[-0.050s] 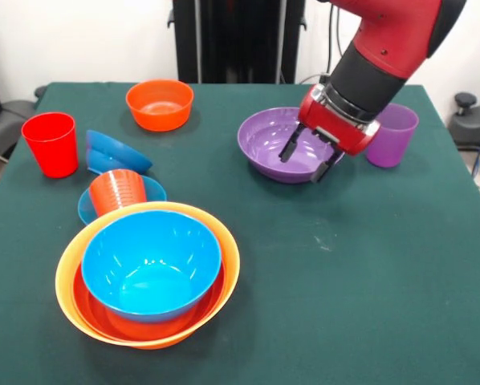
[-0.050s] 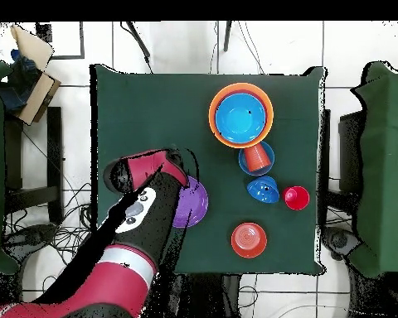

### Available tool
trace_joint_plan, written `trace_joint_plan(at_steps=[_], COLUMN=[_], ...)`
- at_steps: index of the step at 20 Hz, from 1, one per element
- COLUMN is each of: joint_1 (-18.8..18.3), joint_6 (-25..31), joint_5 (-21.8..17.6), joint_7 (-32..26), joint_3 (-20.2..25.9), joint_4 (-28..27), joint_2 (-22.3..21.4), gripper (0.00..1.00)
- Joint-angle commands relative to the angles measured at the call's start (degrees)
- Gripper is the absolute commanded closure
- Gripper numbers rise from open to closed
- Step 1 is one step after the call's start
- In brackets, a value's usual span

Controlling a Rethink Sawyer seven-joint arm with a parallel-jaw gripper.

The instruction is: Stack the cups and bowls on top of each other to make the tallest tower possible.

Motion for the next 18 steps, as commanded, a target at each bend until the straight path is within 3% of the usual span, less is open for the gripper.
trace_joint_plan(at_steps=[1,9,18], joint_1=[0.98,-0.01,-5.18], joint_6=[-0.41,-0.09,10.5], joint_5=[2.94,3.97,6.62], joint_7=[9.93,7.58,-2.25], joint_3=[2.91,4.11,9.82], joint_4=[-2.49,-0.67,4.72], joint_2=[1.42,-0.62,-14.13], gripper=[0.0,0.0,0.0])
